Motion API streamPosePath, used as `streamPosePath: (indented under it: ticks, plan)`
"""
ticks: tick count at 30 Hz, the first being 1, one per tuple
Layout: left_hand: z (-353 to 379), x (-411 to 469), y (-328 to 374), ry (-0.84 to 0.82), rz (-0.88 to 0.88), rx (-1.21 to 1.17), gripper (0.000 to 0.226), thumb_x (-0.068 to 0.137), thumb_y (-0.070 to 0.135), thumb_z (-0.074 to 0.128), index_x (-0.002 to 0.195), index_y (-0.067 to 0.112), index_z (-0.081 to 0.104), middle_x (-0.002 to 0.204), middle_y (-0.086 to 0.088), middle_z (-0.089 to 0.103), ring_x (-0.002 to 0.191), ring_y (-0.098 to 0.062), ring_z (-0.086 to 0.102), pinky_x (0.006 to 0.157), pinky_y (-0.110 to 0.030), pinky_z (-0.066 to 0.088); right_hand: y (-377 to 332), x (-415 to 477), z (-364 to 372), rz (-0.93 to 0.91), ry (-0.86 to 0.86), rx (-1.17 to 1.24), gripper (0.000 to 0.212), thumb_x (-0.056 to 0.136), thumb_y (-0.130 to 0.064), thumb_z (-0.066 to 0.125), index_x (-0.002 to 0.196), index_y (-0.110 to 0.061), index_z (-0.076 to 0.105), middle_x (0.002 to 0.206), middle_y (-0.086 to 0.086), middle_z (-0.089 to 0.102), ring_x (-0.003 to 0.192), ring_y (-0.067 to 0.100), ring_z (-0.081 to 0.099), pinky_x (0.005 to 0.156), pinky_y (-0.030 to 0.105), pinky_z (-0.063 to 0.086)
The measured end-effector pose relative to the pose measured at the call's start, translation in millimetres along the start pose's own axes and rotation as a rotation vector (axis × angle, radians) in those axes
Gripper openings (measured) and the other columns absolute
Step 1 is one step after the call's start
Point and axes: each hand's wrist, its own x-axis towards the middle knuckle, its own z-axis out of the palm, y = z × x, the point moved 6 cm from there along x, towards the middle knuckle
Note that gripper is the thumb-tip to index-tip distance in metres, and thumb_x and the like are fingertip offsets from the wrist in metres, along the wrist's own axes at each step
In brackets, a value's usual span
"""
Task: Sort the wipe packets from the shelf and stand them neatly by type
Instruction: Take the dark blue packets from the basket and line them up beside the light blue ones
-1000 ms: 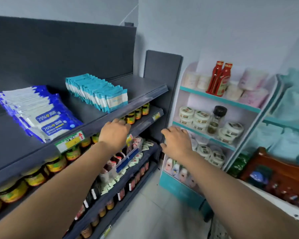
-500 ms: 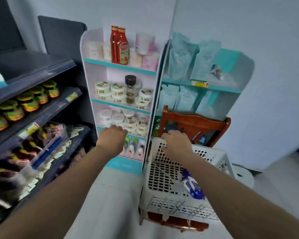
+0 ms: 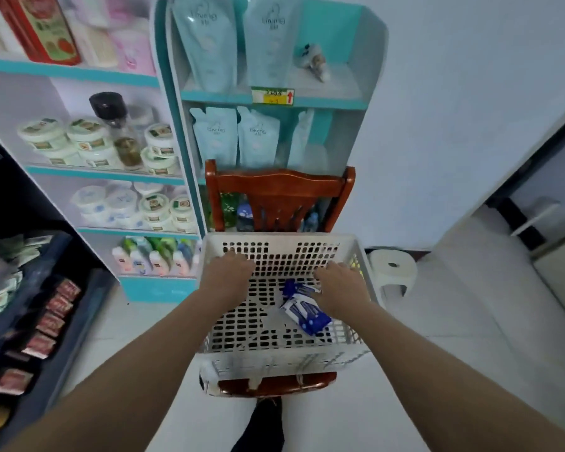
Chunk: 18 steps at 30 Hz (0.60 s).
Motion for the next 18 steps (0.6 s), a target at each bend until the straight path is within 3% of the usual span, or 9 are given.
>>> streamPosePath:
  ticks: [8, 12, 16, 18]
  plan:
    - [82.8, 87.4, 53.0, -0.189, 0.114, -0.081, 0.023, 0.091, 0.017, 0.049, 0.110, 0.016, 0.061, 0.110, -0.001, 0.060, 0.105, -0.021, 0.055, 0.082, -0.034, 0.050, 69.5, 59.3, 69.5, 0.078, -0.127, 0.069, 0.043, 0.091, -0.039, 0.055, 0.130, -0.021, 0.051, 0.135, 0.005, 0.051, 0.123, 0.026, 0.048, 0.101, 0.040, 0.043]
    - [121.4, 118.5, 73.2, -0.257, 0.147, -0.122, 0.018, 0.093, 0.016, 0.048, 0.106, 0.014, 0.061, 0.105, -0.002, 0.059, 0.100, -0.021, 0.054, 0.070, -0.029, 0.042, 90.3, 89.6, 110.7, 0.100, -0.206, 0.108, 0.041, 0.092, -0.038, 0.053, 0.130, -0.021, 0.052, 0.131, 0.006, 0.053, 0.117, 0.027, 0.052, 0.096, 0.040, 0.046]
    - [163.6, 137.7, 90.3, -0.343, 0.164, -0.169, 0.013, 0.092, 0.014, 0.049, 0.095, 0.012, 0.061, 0.093, -0.002, 0.056, 0.094, -0.022, 0.058, 0.068, -0.031, 0.043, 104.3, 114.2, 155.5, 0.112, -0.296, 0.157, 0.039, 0.091, -0.035, 0.053, 0.127, -0.020, 0.053, 0.122, 0.007, 0.057, 0.110, 0.027, 0.055, 0.090, 0.039, 0.047]
    - [186.9, 148.5, 97.5, -0.386, 0.154, -0.188, 0.012, 0.093, 0.015, 0.049, 0.096, 0.012, 0.060, 0.096, -0.003, 0.057, 0.096, -0.022, 0.056, 0.069, -0.031, 0.043, 109.4, 126.8, 180.1, 0.108, -0.346, 0.172, 0.039, 0.092, -0.036, 0.053, 0.127, -0.020, 0.053, 0.122, 0.007, 0.057, 0.110, 0.028, 0.055, 0.091, 0.039, 0.047]
